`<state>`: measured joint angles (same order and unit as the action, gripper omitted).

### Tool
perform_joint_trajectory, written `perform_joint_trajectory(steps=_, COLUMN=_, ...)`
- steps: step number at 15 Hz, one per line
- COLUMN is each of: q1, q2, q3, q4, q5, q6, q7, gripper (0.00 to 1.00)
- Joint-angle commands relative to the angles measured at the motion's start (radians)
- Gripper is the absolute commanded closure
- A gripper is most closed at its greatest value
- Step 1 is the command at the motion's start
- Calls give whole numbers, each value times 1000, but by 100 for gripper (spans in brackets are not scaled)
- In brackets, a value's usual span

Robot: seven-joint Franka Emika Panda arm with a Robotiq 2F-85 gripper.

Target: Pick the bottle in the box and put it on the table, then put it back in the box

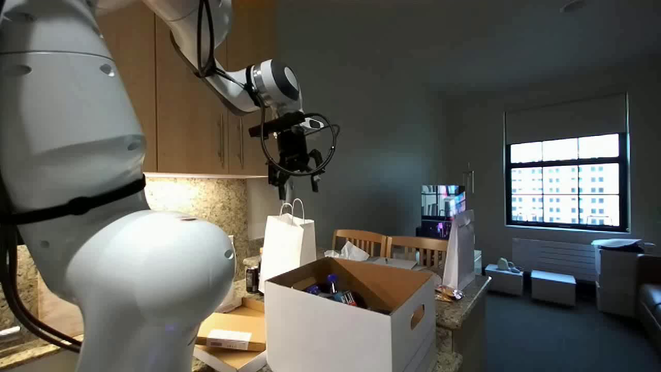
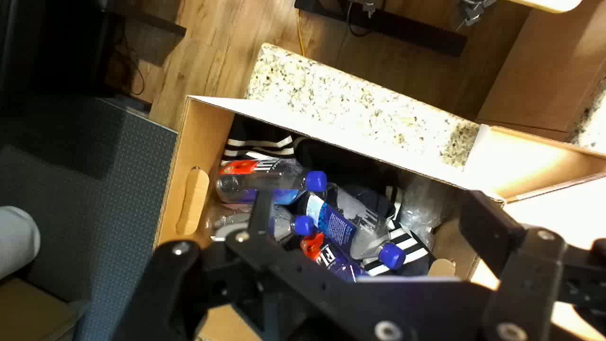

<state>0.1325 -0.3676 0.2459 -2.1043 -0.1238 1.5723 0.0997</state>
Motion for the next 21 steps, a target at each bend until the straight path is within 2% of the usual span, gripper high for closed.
perform_joint_trajectory(steps=1, q1=15, q2=2, q3=-12, q4=2, q5=-4, q6=-2, q7=4, gripper=0)
perform_joint_trajectory(steps=15, q1=15, q2=2, q3=-12, q4=2, q5=-4, q6=-2, q7=4, gripper=0)
perform_joint_trajectory(steps=19, q1=3, q2=-1, q3=-2, q4=-24, q5=-7, q6=100, q7=111, gripper=0)
perform_joint_trajectory(steps=21, q1=-4, q2=-11, q3=-1, q4=-54, q5=8, q6=192, q7=200, gripper=0)
